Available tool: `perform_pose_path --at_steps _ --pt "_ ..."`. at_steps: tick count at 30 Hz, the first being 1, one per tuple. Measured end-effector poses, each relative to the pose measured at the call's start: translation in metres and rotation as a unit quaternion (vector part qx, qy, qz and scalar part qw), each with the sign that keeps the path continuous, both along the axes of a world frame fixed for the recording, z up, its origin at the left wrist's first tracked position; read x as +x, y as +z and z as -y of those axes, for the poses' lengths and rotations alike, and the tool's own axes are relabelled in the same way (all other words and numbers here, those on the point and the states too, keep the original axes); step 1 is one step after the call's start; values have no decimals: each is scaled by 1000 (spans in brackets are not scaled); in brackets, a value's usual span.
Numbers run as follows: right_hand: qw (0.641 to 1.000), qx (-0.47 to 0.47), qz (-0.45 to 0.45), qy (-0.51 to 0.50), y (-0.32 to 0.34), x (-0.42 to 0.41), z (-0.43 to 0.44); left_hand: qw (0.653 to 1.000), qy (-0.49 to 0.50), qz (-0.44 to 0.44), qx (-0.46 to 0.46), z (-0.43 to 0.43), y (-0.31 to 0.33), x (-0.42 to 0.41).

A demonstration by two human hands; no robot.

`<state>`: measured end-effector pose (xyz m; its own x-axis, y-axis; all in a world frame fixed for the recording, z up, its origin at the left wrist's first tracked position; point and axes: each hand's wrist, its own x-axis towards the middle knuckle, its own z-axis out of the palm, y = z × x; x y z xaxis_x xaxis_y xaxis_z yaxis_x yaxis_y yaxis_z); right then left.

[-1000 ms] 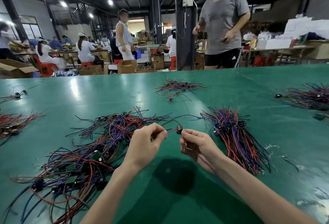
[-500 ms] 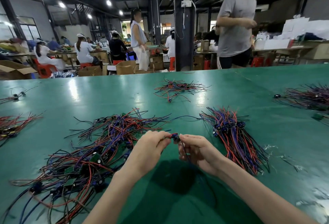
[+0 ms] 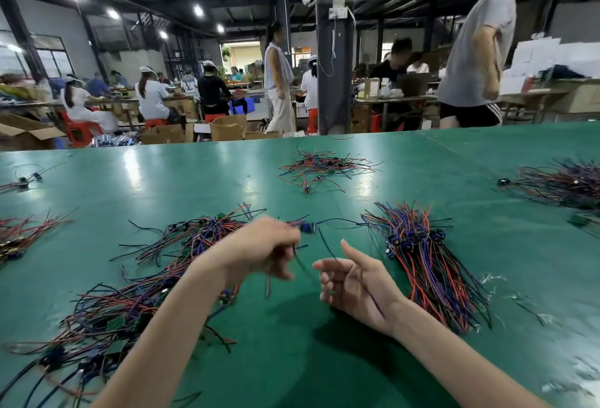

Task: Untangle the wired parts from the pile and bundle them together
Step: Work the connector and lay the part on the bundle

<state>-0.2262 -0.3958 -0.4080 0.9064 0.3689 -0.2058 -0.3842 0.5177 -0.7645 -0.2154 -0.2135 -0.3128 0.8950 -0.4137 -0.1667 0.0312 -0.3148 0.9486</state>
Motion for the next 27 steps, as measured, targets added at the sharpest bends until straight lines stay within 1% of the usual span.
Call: perform_pose_path --at_steps 2,4,5,8,9,11,13,16,19,21,24,25,26,27 --pt "998 53 -26 -36 -2 3 -1 992 93 83 30 21 24 36" --pt "993 92 -35 -71 -3 4 0 977 150 145 36 46 44 74" --pt "991 99 -35 -80 -3 3 0 974 154 157 53 55 49 87" --pt "992 85 -29 -85 -4 1 0 963 121 109 213 57 43 113" --pt "994 73 -26 -81 -4 2 0 953 127 114 249 50 35 120" --pt "996 46 -17 -71 -3 2 -2 924 147 157 316 29 18 129" --pt "998 24 -6 -62 -2 3 -3 890 133 188 394 6 2 128" --pt "998 9 2 -57 0 0 -3 858 86 161 480 -25 -20 117" --pt "998 0 8 -56 0 -1 -4 850 53 150 502 -49 -37 110" --pt "998 -7 10 -55 0 -1 -5 841 51 173 510 -56 -44 103" --pt "998 -14 11 -55 1 -2 -5 797 63 252 546 -57 -56 95" --pt "998 -15 12 -54 1 -2 -4 787 70 276 547 -57 -60 93" --pt "998 -15 12 -53 1 -2 -4 788 79 293 535 -57 -63 91" --pt "998 -15 13 -51 1 -2 -4 799 93 301 512 -59 -65 90"
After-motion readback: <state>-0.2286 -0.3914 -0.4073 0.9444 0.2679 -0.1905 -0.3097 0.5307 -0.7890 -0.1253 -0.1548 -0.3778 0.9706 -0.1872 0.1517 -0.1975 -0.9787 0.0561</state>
